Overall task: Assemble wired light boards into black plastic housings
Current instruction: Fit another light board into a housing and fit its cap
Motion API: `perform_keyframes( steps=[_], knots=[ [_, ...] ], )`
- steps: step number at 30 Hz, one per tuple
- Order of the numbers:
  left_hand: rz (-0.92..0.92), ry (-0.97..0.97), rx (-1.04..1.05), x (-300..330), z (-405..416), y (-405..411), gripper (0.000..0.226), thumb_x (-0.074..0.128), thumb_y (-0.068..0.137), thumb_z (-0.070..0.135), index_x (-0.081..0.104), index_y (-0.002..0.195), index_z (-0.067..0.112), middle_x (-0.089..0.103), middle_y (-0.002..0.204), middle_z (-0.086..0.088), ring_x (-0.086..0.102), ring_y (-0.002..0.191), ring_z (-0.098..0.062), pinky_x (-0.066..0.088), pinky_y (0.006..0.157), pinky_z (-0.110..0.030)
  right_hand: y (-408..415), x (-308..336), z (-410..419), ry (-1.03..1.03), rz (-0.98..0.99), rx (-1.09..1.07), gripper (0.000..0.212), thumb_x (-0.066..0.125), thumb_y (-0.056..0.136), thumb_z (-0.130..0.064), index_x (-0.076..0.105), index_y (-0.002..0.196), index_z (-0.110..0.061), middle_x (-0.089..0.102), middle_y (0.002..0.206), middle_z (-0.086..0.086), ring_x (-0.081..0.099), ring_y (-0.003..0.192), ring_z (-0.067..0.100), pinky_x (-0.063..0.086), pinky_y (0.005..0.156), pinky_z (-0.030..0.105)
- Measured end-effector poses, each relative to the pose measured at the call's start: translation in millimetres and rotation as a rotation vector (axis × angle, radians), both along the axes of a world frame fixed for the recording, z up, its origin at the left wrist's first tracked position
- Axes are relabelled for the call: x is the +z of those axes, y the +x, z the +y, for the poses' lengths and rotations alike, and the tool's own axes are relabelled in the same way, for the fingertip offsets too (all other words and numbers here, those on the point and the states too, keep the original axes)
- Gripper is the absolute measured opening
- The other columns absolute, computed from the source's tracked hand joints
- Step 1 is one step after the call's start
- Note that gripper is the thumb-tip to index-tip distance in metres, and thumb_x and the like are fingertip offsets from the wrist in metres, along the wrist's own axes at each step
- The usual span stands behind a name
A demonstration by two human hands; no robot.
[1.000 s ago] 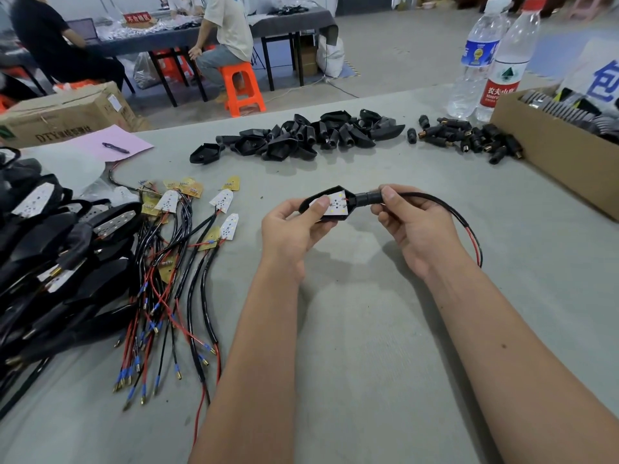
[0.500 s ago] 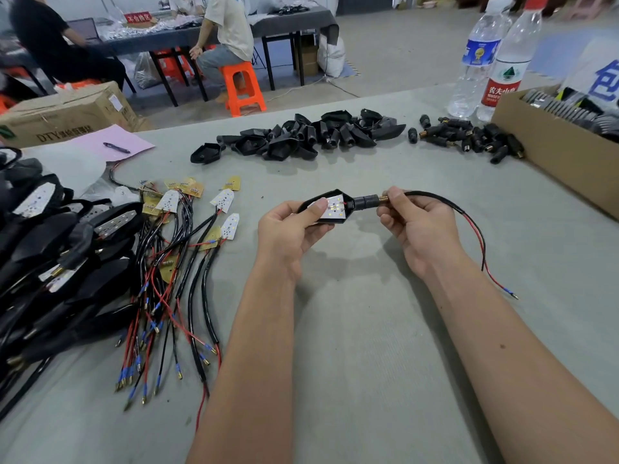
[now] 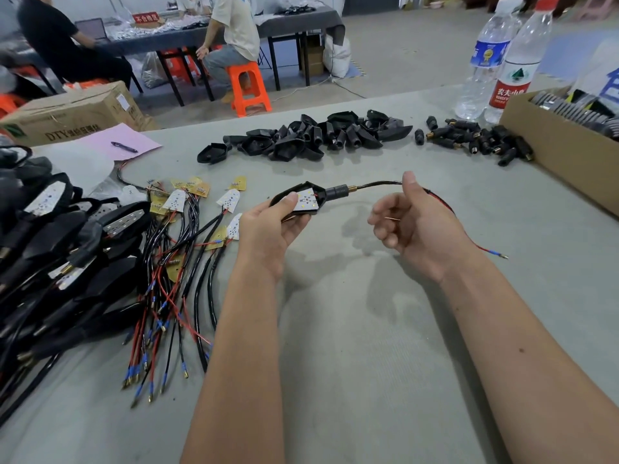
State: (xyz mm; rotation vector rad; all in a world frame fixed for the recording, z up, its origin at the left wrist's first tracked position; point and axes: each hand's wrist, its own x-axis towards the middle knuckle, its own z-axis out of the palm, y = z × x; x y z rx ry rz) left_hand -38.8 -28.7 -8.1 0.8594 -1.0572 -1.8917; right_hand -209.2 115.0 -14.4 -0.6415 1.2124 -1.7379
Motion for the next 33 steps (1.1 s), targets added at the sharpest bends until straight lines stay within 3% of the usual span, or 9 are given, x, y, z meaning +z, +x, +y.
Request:
perform_keyframes(
  steps=[4,7,10,15,19,24,26,28,33],
  knots=[
    [-0.054,-0.037,-0.042,-1.3,-4.0,5.1,0.010,0.065,0.096,0.003,0.072,0.098,-0.003,0.078,0.094,-0.015,0.077,0.086,-0.026,0.061,0.074,-0.026,-0.6,0.9,-1.1,-0.122,0.034,-0.115,0.041,0.056,0.102,-0.044,0.077,0.096,-0.009,0.073,0.088,0.010,0.058,0.057,0.015,0.041,0.044,0.022],
    [-0.144,-0.062,-0.034,-2.9,-5.1,5.3,0.014,0.067,0.098,0.011,0.073,0.096,-0.001,0.078,0.086,-0.011,0.075,0.073,-0.020,0.060,0.067,-0.024,0.4,-1.0,-2.6,0.017,0.567,-0.357,0.010,0.069,0.098,-0.024,0.076,0.093,-0.018,0.074,0.085,-0.004,0.052,0.056,0.011,0.042,0.050,0.025],
    [-0.214,-0.134,-0.069,-4.1,-4.5,3.8,0.016,0.066,0.099,0.015,0.075,0.092,0.004,0.077,0.082,-0.008,0.071,0.064,-0.014,0.057,0.061,-0.020,7.5,-0.3,-5.4,0.136,1.119,-0.329,0.006,0.078,0.091,-0.025,0.078,0.097,-0.025,0.071,0.093,-0.010,0.051,0.062,0.002,0.044,0.068,0.024],
    [-0.293,-0.222,-0.121,-0.8,1.5,0.9,0.022,0.063,0.100,0.012,0.075,0.083,0.007,0.073,0.074,-0.006,0.058,0.055,-0.010,0.047,0.053,-0.017,21.7,13.8,-13.9,0.451,1.409,-0.067,0.016,0.076,0.090,-0.040,0.077,0.104,-0.033,0.071,0.094,-0.012,0.062,0.082,0.011,0.051,0.076,0.034],
    [-0.278,-0.188,-0.062,9.8,8.5,8.1,0.033,0.068,0.099,0.029,0.074,0.092,-0.003,0.064,0.083,-0.013,0.048,0.067,-0.019,0.046,0.064,-0.023,37.7,17.9,-25.2,0.424,1.217,0.097,0.012,0.076,0.091,-0.028,0.076,0.080,-0.022,0.073,0.074,-0.004,0.058,0.058,0.002,0.044,0.062,0.025],
    [-0.307,-0.041,-0.283,24.1,22.0,43.6,0.044,0.055,0.103,0.046,0.066,0.112,0.005,0.070,0.086,-0.011,0.070,0.077,-0.030,0.063,0.087,-0.043,79.0,27.1,-61.7,0.233,0.524,0.030,0.019,0.072,0.095,-0.015,0.074,0.085,0.002,0.067,0.067,0.015,0.053,0.048,0.016,0.043,0.043,0.022],
    [-0.302,-0.019,-0.407,34.0,20.1,75.2,0.043,0.055,0.105,0.042,0.063,0.122,0.004,0.070,0.099,-0.018,0.073,0.077,-0.034,0.065,0.076,-0.040,104.3,36.5,-86.2,0.179,0.313,-0.002,0.017,0.072,0.094,-0.012,0.072,0.086,0.002,0.068,0.065,0.010,0.057,0.050,0.015,0.046,0.044,0.020],
    [-0.343,-0.122,-0.434,45.5,10.1,116.5,0.023,0.056,0.106,0.027,0.064,0.115,0.008,0.076,0.096,-0.013,0.071,0.063,-0.019,0.057,0.052,-0.022,136.4,45.4,-112.8,0.140,0.223,0.006,0.014,0.073,0.094,-0.011,0.070,0.086,0.000,0.069,0.066,0.008,0.060,0.048,0.014,0.047,0.044,0.020],
    [-0.712,-0.377,-0.111,62.7,-23.1,227.2,0.006,0.060,0.102,0.007,0.060,0.098,0.011,0.072,0.077,-0.011,0.042,0.036,-0.006,0.032,0.033,-0.016,229.7,66.3,-169.2,0.143,0.363,0.054,0.020,0.078,0.091,-0.018,0.067,0.084,-0.002,0.070,0.064,0.010,0.059,0.042,0.014,0.044,0.040,0.023]
  ],
)
